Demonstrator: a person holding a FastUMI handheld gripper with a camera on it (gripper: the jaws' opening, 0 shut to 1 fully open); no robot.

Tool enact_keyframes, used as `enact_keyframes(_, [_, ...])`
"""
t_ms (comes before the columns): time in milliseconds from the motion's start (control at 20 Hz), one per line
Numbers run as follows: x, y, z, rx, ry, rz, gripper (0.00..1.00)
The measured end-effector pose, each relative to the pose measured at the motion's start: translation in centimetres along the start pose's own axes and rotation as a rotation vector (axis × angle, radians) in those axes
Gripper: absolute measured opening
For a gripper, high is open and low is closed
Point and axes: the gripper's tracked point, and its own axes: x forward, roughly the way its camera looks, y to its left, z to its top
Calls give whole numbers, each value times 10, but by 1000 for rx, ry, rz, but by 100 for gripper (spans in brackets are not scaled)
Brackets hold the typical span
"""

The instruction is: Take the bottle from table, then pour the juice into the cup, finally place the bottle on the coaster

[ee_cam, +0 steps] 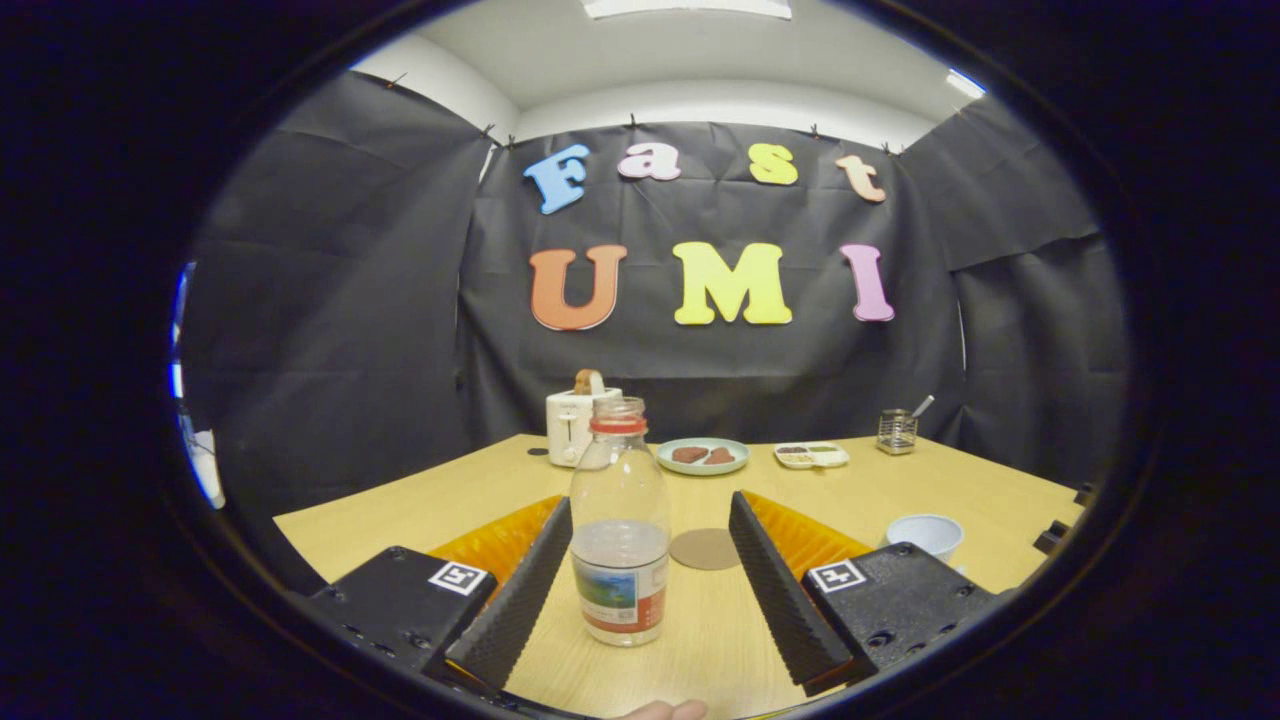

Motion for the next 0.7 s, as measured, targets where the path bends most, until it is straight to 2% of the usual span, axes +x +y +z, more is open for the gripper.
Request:
enact_keyframes(250, [14, 12, -18, -13, 2, -13, 100])
enact_keyframes(400, [38, 1, -24, -47, -15, -95, 100])
enact_keyframes(500, [53, -9, -30, -14, 21, -151, 100])
enact_keyframes(600, [60, -2, -30, 5, 51, -131, 80])
enact_keyframes(700, [57, 0, -22, 33, 42, -114, 79])
